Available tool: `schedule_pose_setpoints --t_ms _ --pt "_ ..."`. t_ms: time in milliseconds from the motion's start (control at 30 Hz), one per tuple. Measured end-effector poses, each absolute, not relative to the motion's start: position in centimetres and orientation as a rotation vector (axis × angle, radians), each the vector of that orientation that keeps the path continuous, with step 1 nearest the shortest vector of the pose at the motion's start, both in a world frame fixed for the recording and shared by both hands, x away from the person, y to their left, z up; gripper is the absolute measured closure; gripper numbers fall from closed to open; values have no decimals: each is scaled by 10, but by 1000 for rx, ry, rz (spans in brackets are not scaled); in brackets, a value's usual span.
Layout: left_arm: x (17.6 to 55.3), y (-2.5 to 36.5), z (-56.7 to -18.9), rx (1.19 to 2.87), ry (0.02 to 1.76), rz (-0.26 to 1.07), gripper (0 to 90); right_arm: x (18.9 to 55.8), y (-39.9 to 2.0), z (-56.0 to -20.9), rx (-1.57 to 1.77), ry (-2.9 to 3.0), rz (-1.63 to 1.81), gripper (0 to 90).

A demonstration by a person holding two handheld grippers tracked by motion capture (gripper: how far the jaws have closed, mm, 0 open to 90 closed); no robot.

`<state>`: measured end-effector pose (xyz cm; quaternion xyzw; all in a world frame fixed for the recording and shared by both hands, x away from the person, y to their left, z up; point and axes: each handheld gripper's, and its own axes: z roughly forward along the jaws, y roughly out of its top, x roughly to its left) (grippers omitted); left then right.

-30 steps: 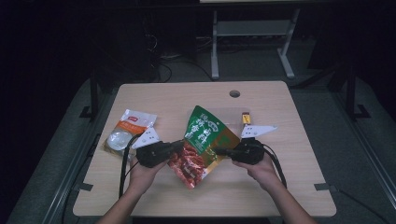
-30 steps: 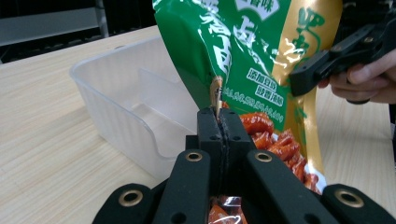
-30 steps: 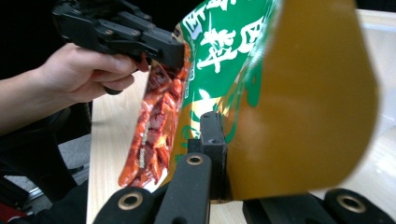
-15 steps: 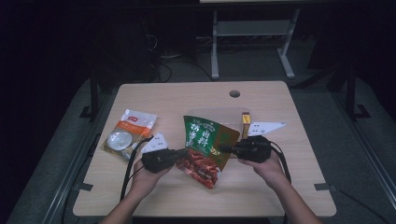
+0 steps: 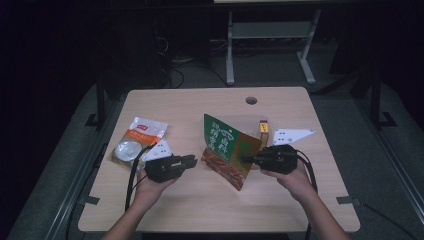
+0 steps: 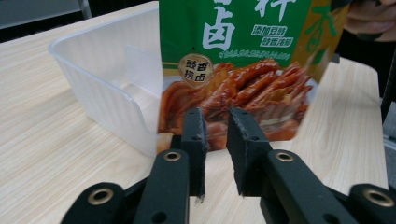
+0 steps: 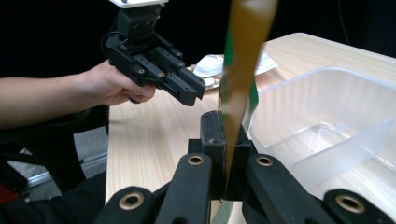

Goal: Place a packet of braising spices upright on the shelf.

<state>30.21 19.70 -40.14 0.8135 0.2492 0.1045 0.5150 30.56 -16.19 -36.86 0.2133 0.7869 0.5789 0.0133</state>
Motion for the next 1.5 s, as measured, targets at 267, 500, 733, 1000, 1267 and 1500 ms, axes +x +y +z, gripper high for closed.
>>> schedule_pose_setpoints --t_ms 267,500,733,1000,1267,1500 --pt "298 200 -402 2013 599 256 552 298 -161 -357 604 2483 1763 900" --pt "293 210 -407 2051 608 228 394 295 -172 -343 604 2445 1766 900" --pt "288 218 -417 2088 645 180 304 300 -180 -330 654 2406 1724 900" --pt "287 218 -428 2136 657 185 296 312 -189 -313 700 2323 1691 900" --pt "287 215 -431 2149 651 184 293 331 -192 -300 732 2249 1680 900" --pt "289 217 -431 2152 655 190 280 352 -193 -304 781 2218 1665 900"
